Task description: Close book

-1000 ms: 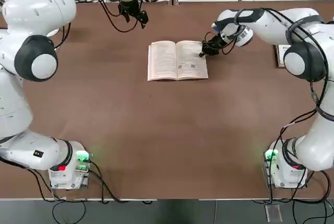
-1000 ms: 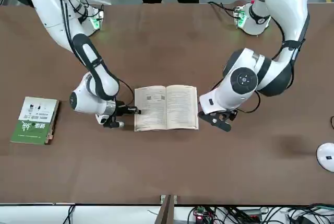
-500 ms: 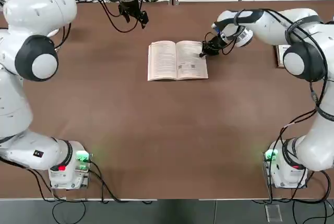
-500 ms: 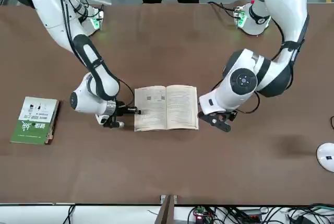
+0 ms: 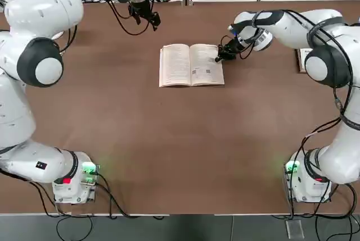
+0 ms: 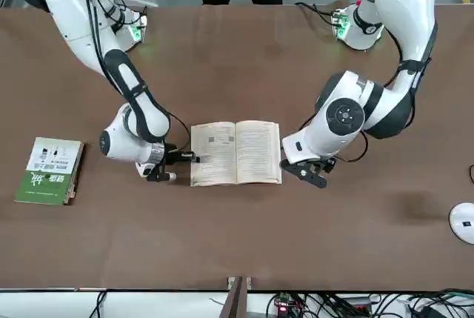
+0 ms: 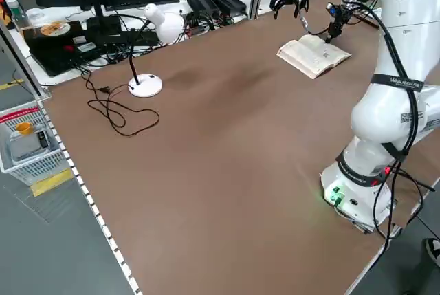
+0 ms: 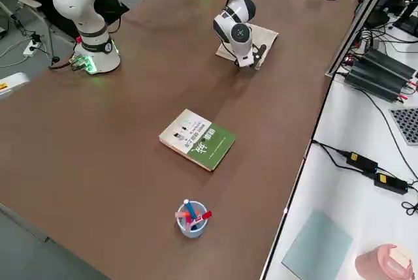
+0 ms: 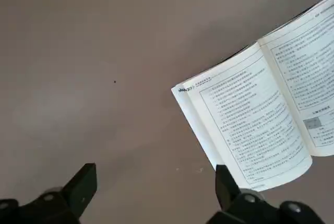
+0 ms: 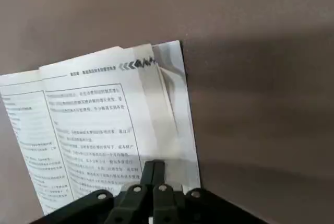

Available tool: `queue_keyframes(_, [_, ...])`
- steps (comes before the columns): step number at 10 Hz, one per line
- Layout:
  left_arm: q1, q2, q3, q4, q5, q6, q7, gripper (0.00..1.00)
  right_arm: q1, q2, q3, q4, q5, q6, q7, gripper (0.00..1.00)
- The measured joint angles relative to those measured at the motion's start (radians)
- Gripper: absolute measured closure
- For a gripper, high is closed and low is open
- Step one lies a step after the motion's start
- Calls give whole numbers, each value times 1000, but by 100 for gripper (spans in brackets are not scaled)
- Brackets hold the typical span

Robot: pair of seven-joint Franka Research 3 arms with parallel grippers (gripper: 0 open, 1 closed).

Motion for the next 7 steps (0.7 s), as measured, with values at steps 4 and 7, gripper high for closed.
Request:
queue_keyframes(4, [-3,0,0,0,0,4,1,0,0,0,0,0,0,6,-4,99])
queue_keyframes(7, [-14,0,-1,0,0,9,1,0,1,1,0,0,0,13,-5,99])
